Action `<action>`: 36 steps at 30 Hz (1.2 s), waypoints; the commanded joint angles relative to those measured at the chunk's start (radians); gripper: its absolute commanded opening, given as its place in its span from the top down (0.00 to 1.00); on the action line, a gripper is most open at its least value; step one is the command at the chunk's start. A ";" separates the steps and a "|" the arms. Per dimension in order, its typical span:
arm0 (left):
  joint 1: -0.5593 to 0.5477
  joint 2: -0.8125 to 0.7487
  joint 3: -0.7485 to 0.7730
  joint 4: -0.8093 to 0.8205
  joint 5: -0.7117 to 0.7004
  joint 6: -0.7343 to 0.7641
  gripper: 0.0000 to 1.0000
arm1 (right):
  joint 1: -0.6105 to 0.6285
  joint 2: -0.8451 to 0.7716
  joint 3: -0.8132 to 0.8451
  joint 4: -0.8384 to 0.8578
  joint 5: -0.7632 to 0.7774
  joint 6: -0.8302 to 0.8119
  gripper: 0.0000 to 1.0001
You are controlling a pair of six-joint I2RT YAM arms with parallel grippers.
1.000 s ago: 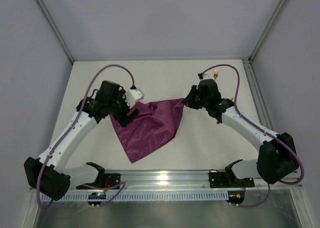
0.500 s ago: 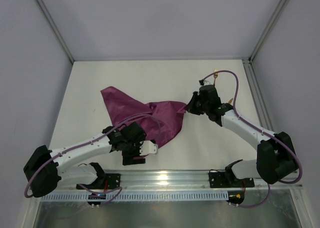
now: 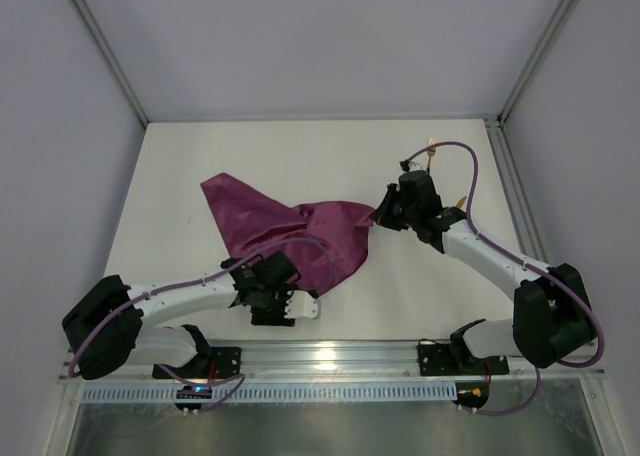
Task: Fold the napkin into a case and place the utensils inside
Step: Flatten out the crumpled napkin at the center of the board.
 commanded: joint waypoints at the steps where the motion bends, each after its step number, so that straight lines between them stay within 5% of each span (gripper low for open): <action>1: -0.002 0.084 -0.048 0.112 -0.033 0.052 0.56 | 0.001 -0.016 0.014 0.006 0.029 0.010 0.96; 6: -0.002 0.096 -0.041 0.100 -0.057 0.053 1.00 | -0.002 -0.038 0.025 -0.019 0.042 -0.006 0.96; 13: 0.108 -0.121 0.072 -0.038 -0.090 0.015 1.00 | -0.031 -0.142 0.134 -0.143 0.046 -0.060 0.96; 16: 0.253 -0.264 0.248 -0.198 -0.060 0.021 1.00 | -0.053 -0.239 0.226 -0.212 0.099 -0.098 0.96; 21: 0.304 -0.319 0.607 -0.437 -0.108 -0.048 1.00 | -0.065 -0.371 0.420 -0.316 0.116 -0.143 0.96; 27: 0.307 -0.401 0.935 -0.470 -0.321 -0.123 1.00 | -0.063 -0.434 0.647 -0.447 0.112 -0.198 0.96; 36: 0.343 -0.392 1.273 -0.467 -0.323 -0.175 1.00 | -0.063 -0.523 0.818 -0.537 0.006 -0.163 0.96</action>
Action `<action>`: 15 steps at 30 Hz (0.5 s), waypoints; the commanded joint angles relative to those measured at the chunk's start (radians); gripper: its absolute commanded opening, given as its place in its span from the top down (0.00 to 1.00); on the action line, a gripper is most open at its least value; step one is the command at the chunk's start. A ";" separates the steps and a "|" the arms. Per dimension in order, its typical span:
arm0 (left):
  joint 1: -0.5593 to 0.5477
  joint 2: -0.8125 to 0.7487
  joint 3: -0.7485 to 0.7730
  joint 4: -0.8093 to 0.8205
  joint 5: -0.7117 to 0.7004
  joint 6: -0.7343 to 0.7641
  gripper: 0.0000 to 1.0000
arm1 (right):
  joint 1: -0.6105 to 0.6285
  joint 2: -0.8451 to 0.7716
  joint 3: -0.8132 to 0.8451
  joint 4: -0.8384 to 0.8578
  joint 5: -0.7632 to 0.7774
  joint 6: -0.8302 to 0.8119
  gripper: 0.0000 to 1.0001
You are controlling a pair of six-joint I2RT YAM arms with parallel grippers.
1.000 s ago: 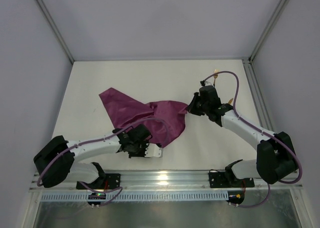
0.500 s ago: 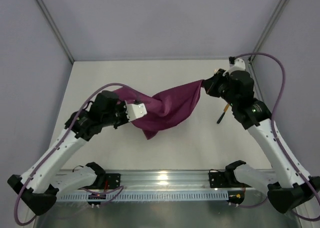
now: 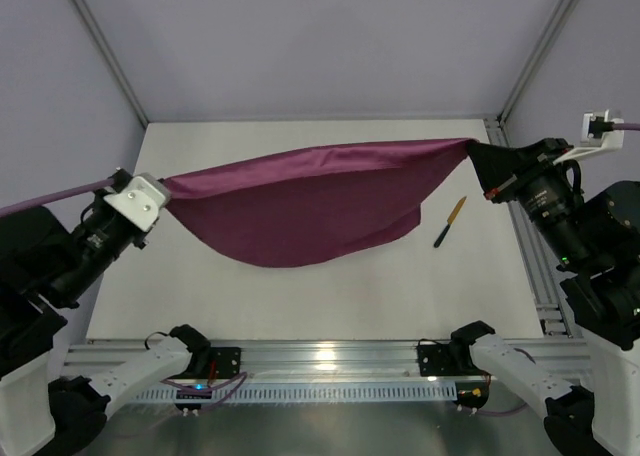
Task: Fold the napkin into a case and place the utensils inside
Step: Flatten out the crumpled napkin at the center of the board.
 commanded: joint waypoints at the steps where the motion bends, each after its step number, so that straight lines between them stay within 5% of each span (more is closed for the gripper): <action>1: 0.014 0.034 0.112 -0.021 -0.035 -0.046 1.00 | -0.002 -0.033 0.029 -0.061 -0.057 0.015 0.96; 7: 0.014 0.115 0.128 0.049 -0.122 -0.047 1.00 | -0.002 -0.036 -0.011 -0.069 -0.045 0.029 0.96; 11: 0.015 0.178 -0.003 0.164 -0.200 -0.009 1.00 | -0.002 0.074 -0.041 -0.026 -0.013 -0.002 0.96; 15: 0.184 0.318 -0.065 0.281 -0.019 0.010 1.00 | -0.020 0.269 -0.066 0.086 -0.028 -0.009 0.96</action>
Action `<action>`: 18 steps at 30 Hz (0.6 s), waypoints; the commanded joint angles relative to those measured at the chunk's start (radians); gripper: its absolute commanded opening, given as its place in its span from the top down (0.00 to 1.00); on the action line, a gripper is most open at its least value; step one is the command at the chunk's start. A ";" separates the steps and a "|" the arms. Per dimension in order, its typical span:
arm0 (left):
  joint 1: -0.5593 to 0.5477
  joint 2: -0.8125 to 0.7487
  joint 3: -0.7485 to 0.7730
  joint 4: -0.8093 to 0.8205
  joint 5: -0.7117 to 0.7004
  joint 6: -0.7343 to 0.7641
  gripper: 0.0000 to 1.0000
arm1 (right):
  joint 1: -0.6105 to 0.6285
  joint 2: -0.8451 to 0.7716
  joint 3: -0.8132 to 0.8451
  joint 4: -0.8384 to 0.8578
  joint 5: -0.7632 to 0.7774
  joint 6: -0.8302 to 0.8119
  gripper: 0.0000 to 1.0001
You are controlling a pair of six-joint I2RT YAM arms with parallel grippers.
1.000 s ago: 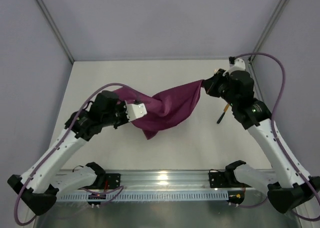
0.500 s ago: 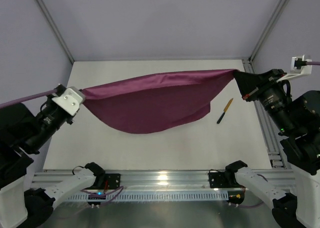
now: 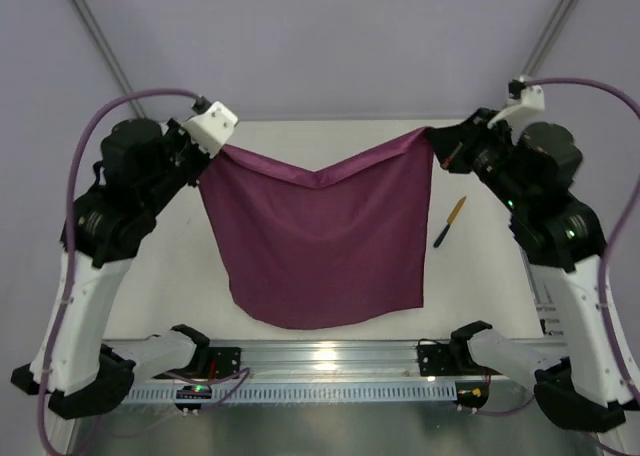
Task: Fold the napkin into a case and place the utensils inside
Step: Flatten out the crumpled napkin at the center of the board.
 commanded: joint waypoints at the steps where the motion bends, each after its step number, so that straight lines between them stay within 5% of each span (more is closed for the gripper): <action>1: 0.169 0.136 -0.031 0.155 0.132 -0.004 1.00 | -0.045 0.194 -0.043 0.116 -0.012 -0.018 0.96; 7: 0.403 0.394 -0.082 0.276 0.299 -0.032 1.00 | -0.165 0.450 -0.177 0.321 -0.099 0.039 0.96; 18: 0.431 0.764 -0.035 0.442 0.356 -0.056 1.00 | -0.213 0.867 -0.124 0.482 -0.112 0.085 0.96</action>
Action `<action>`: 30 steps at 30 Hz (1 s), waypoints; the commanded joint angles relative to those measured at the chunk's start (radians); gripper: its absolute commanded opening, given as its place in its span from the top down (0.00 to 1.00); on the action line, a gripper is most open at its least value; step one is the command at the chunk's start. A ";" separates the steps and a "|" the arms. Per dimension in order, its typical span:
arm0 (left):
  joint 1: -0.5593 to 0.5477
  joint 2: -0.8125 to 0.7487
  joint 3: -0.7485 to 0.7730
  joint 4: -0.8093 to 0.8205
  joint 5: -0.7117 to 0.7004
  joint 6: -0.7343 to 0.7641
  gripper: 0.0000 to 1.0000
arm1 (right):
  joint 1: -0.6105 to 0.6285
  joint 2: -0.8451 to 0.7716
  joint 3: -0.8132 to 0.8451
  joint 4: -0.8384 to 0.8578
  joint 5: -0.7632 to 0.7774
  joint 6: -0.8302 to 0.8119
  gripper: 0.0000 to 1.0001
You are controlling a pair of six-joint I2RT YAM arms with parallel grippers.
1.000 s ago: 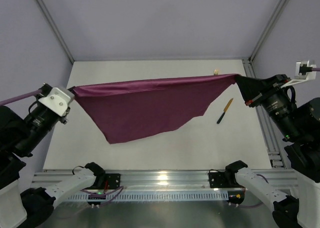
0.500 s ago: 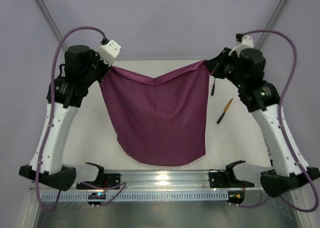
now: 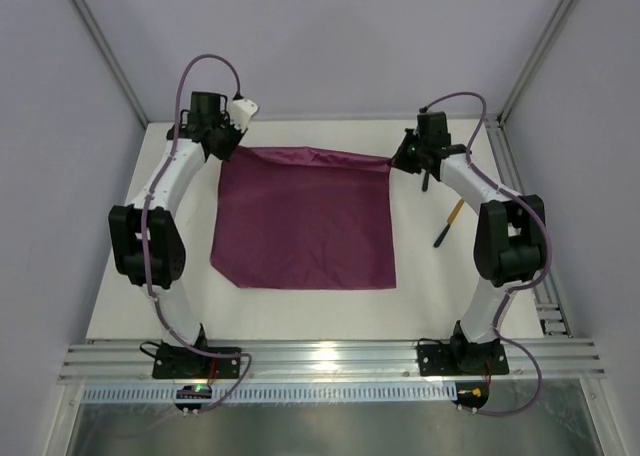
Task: Fold the napkin into a case and place the utensils inside
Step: Flatten out the crumpled napkin at the center of the board.
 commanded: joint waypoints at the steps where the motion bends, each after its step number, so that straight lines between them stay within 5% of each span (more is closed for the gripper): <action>1: 0.020 0.042 0.110 0.096 0.051 -0.038 1.00 | -0.014 0.027 0.086 0.108 0.008 0.017 0.97; 8: 0.020 0.007 0.210 0.042 0.102 -0.090 1.00 | -0.028 -0.034 0.102 0.096 0.023 0.009 0.96; 21: 0.022 -0.594 0.059 -0.201 0.152 -0.047 1.00 | -0.017 -0.710 -0.066 -0.030 -0.026 -0.081 0.96; 30: 0.022 -0.820 0.234 -0.464 0.217 -0.013 1.00 | -0.017 -0.988 0.075 -0.200 -0.119 -0.083 0.96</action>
